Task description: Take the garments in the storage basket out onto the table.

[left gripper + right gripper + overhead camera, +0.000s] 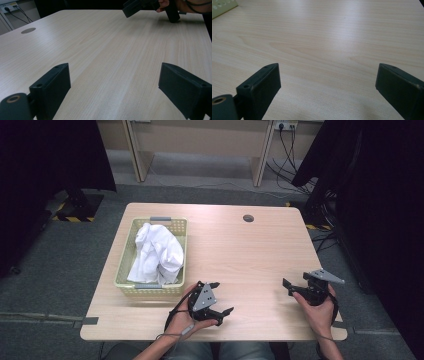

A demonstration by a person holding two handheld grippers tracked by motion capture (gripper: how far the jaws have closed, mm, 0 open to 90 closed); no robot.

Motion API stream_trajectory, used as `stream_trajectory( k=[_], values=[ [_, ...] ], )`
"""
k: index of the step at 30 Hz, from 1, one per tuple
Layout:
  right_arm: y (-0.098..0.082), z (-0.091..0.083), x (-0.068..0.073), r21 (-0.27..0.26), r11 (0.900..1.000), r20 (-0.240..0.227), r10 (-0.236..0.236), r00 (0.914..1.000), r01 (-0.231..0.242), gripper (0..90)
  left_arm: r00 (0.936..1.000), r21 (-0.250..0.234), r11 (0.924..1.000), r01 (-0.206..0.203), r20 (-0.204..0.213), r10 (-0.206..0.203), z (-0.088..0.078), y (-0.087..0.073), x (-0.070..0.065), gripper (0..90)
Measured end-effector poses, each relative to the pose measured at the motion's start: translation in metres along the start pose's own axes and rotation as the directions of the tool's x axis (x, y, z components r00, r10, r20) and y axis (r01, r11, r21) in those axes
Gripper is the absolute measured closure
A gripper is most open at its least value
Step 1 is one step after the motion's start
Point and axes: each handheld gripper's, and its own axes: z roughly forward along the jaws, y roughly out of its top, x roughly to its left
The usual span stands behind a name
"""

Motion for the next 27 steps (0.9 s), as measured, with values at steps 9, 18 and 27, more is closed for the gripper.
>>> stream_trajectory(
  k=[9,18,27],
  values=[
    [0.0,0.0,0.0,0.0,1.0,-0.001,0.005,1.0,-0.005,6.3,0.9999,-0.006,0.9999,0.015,0.004,-0.015,0.0,0.0,0.002,10.6],
    [0.0,0.0,-0.001,0.0,1.0,0.0,0.008,1.0,-0.008,6.2,0.9999,-0.034,0.9994,0.012,0.009,-0.011,-0.004,0.013,0.001,10.5],
    [0.0,0.0,-0.001,0.0,1.0,-0.001,0.013,0.9999,-0.013,6.2,0.9995,-0.056,0.998,0.03,0.011,-0.03,-0.012,0.029,0.004,10.7]
  ],
)
